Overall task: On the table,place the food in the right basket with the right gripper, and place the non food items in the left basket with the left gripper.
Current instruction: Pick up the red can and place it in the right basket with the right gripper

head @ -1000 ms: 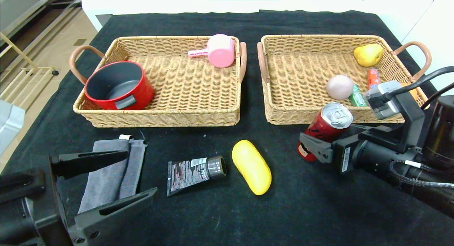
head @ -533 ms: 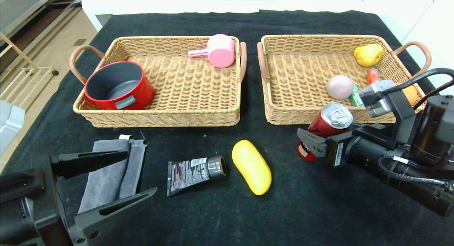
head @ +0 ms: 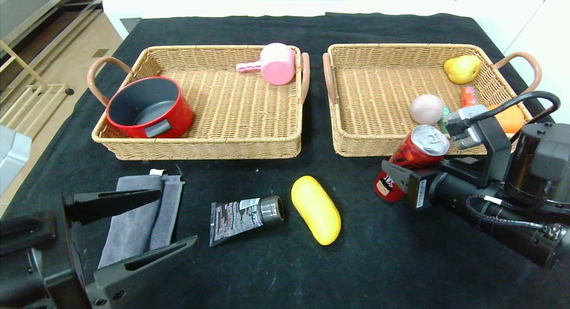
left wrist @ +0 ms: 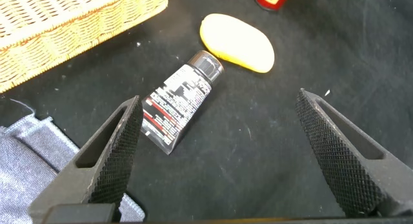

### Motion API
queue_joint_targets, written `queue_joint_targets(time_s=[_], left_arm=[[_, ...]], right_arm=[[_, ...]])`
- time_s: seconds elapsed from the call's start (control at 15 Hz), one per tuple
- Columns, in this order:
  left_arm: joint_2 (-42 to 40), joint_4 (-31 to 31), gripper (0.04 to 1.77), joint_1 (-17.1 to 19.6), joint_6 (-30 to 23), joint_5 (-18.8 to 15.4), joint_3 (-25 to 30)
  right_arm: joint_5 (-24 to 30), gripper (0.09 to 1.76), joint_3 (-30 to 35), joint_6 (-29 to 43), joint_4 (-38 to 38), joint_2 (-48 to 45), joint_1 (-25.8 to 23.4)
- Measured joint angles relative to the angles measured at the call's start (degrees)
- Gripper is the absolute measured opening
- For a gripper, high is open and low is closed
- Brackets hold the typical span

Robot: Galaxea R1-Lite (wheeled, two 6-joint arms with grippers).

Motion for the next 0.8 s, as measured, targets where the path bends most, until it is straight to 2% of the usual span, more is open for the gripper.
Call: queue_joint_targets(time_s=[0.13, 0.8], left_arm=[[0.02, 0.0, 1.72, -0.02, -0.05, 0.0, 0.0], [0.13, 0.05, 1.72, -0.02, -0.02, 0.0, 0.07]], right_arm=[[0.0, 1.03, 0.15, 0.0, -0.98, 0.43, -0.13], [0.34, 1.02, 0.56, -0.07, -1.52, 1.08, -0.2]])
